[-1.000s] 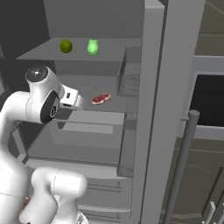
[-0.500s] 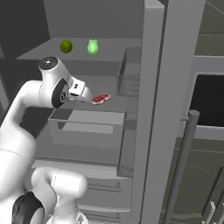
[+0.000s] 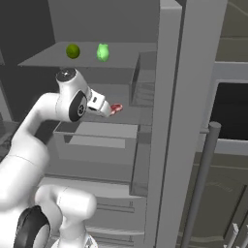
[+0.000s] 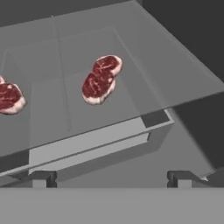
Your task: Gather the lime and corn from the fridge and place them on a tray on the dining counter. Then gather the steaks from the fridge and place them on the other tray.
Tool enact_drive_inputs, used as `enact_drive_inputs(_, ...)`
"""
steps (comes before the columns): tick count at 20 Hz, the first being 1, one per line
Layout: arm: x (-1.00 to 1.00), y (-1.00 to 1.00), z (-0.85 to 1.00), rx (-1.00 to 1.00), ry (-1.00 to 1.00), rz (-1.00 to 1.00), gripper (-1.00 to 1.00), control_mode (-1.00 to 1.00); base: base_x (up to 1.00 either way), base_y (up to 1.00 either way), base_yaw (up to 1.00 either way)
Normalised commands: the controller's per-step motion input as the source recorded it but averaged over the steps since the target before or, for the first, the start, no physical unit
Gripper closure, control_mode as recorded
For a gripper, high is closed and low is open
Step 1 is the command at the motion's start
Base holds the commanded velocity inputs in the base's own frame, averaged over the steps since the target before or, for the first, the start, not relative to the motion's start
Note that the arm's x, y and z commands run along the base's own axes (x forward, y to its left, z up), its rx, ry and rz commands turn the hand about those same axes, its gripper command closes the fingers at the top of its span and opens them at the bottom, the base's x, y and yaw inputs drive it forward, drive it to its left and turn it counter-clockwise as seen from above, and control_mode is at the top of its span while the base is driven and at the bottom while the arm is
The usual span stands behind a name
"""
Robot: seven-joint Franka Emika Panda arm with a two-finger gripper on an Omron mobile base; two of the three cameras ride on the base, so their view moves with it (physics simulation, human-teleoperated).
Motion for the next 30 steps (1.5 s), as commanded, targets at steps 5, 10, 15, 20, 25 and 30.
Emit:
enact_drive_inputs(5, 0.64, 0.0, -0.05, 0.0, 0.01, 0.0, -1.0, -1.0, 0.0, 0.0, 0.0)
enact_drive_inputs(10, 0.53, 0.0, -0.17, 0.0, 0.03, 0.0, -1.0, -1.0, 0.0, 0.0, 0.0)
enact_drive_inputs(15, 0.49, 0.0, -0.2, 0.0, 0.04, 0.0, -1.0, -1.0, 0.0, 0.0, 0.0)
enact_drive_inputs(20, 0.37, 0.0, -0.2, 0.0, 0.04, 0.0, -1.0, -1.0, 0.0, 0.0, 0.0)
enact_drive_inputs(25, 0.21, 0.0, -0.19, 0.0, 0.03, 0.0, -1.0, -1.0, 0.0, 0.0, 0.0)
enact_drive_inputs(30, 0.24, -0.01, -0.18, 0.0, 0.02, 0.0, -1.0, -1.0, 0.0, 0.0, 0.0)
